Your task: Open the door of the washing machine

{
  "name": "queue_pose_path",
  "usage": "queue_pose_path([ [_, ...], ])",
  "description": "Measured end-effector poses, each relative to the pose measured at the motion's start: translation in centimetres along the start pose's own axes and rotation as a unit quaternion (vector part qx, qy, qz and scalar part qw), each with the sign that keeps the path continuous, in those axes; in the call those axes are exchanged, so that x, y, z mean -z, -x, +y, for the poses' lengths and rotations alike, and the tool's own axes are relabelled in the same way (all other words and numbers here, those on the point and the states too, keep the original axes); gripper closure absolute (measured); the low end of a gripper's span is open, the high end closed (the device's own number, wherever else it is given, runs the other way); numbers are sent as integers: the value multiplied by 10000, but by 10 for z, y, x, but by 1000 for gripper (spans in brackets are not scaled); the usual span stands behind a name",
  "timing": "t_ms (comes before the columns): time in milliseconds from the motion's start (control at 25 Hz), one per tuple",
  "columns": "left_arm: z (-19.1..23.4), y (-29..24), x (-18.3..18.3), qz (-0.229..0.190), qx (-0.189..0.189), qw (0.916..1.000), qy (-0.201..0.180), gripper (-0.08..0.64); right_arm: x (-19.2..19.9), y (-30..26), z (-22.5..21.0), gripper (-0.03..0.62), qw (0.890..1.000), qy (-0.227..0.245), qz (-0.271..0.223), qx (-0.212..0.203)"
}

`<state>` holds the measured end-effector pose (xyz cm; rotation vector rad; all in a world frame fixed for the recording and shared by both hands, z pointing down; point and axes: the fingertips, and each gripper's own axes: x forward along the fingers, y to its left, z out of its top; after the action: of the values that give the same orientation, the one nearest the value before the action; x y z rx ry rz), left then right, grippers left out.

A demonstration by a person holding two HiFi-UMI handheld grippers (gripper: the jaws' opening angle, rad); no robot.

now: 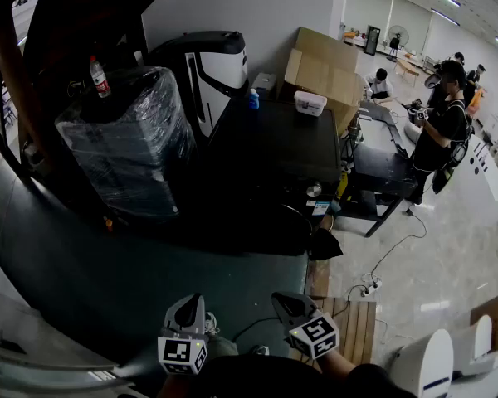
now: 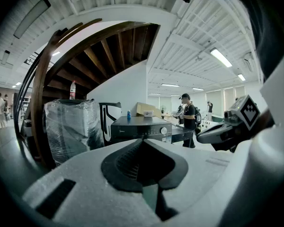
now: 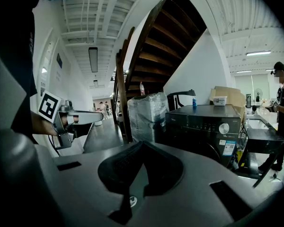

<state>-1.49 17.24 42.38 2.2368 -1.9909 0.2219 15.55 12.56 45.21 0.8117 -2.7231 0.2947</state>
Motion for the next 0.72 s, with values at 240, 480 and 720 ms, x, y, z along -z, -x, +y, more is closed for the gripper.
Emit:
queue_pose_path([
  [240, -5, -6, -1, 20, 64, 10000, -7, 543, -5, 1, -5, 589, 9998, -155, -113, -21],
  [480, -2, -28, -2, 34, 388, 9991, -191, 540, -12, -9, -17, 526, 9991, -300, -275, 156],
  [720, 16, -62, -3, 117, 827, 9963, -203, 498, -17, -40, -28, 456, 9978, -381, -232, 499],
])
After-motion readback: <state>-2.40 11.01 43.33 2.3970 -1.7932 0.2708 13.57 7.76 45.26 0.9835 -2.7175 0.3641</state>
